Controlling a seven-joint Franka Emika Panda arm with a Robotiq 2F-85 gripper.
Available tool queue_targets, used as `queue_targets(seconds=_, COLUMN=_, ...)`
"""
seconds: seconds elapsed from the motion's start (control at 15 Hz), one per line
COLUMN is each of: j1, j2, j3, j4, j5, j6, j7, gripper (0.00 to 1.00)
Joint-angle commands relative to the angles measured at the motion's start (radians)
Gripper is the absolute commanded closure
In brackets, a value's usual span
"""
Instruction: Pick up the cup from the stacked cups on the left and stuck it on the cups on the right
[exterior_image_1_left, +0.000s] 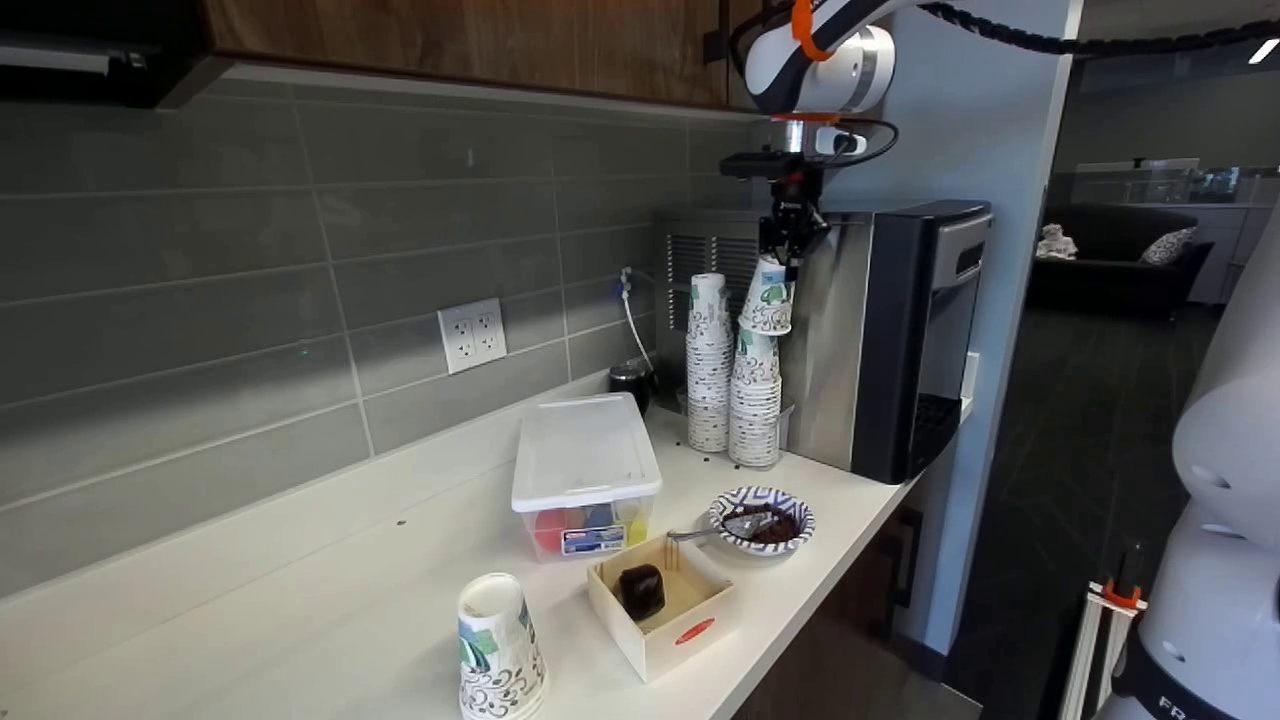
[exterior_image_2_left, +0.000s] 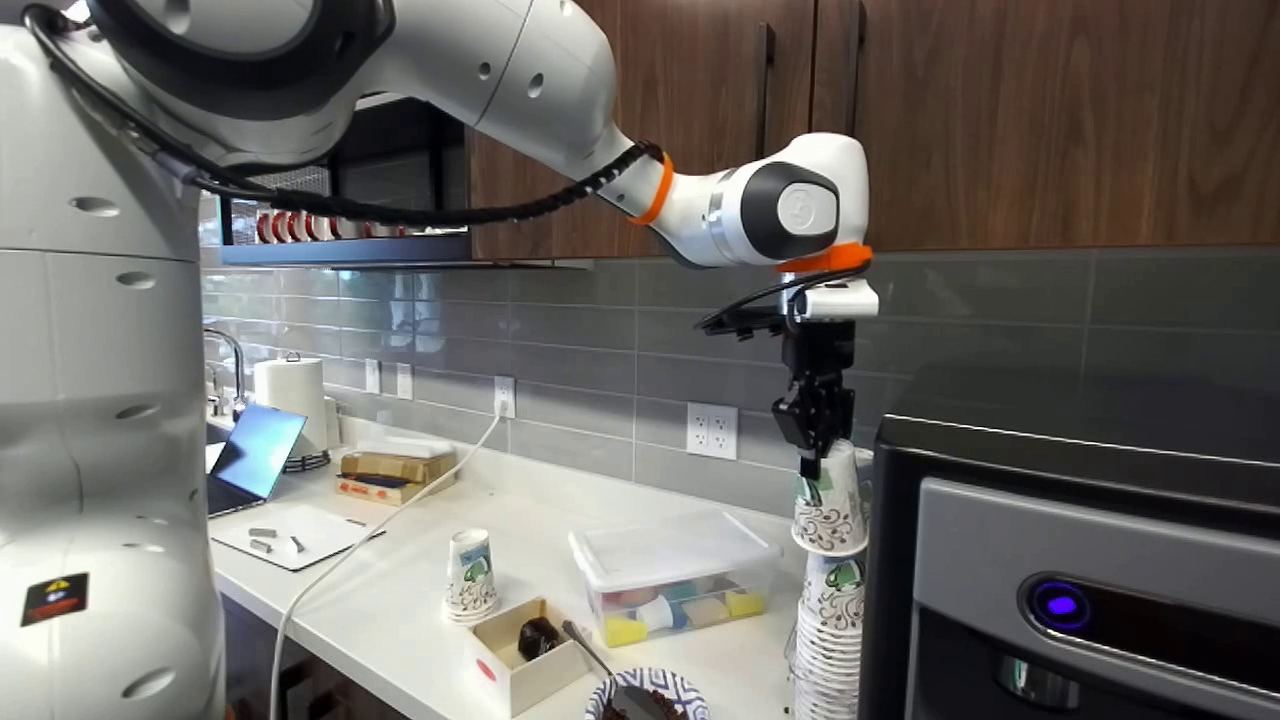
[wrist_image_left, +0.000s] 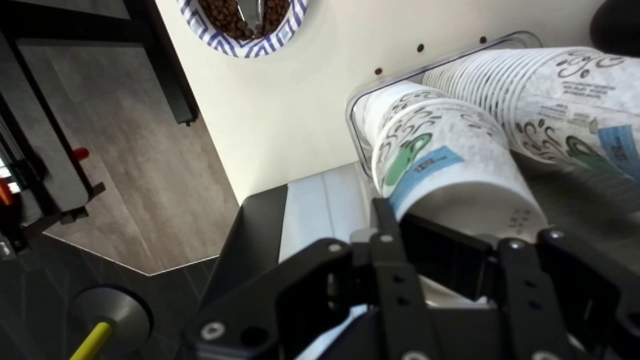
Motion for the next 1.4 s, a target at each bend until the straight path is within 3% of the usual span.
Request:
queue_targets(seconds=0.0, j1=0.007, j2=0.008, j3=-0.009, j4=0.033, j5=-0.015, j6=-0.016, j7=0.041, gripper=0.99)
queue_targets(seconds=0.07, j1=0.008, j2=0.009, j3=-0.009, j4=0.034, j5=-0.018, j6=-0.012, j7=0.043, gripper=0.92)
queue_targets(seconds=0.13, j1=0.009, j2=0.012, j3=-0.007, j4=0.036, j5=-0.015, j6=-0.005, j7=0.037, gripper=0.98)
queue_targets(seconds=0.33, j1=0.013, j2=0.022, j3=-0.004, j4=0.047, j5=-0.014, j6=-0.001, j7=0.035, gripper=0.99)
queue_targets(seconds=1.13, j1=0.029, j2=0.078, j3=-0.002, j4=0.094, j5=-0.056, j6=0.004, j7=0.034, gripper=0.98)
queue_targets(seconds=1.2, j1=0.03, j2=0.085, j3=-0.002, j4=0.098, j5=-0.058, j6=0.007, j7=0.032, gripper=0.69)
queue_targets(seconds=1.27, j1=0.03, j2=0.089, j3=-0.002, j4=0.101, j5=-0.055, j6=0.006, j7=0.027, gripper=0.68)
queue_targets(seconds=1.33, j1=0.031, j2=0.09, j3=-0.002, j4=0.101, j5=-0.053, j6=0.008, j7=0.025, gripper=0.61)
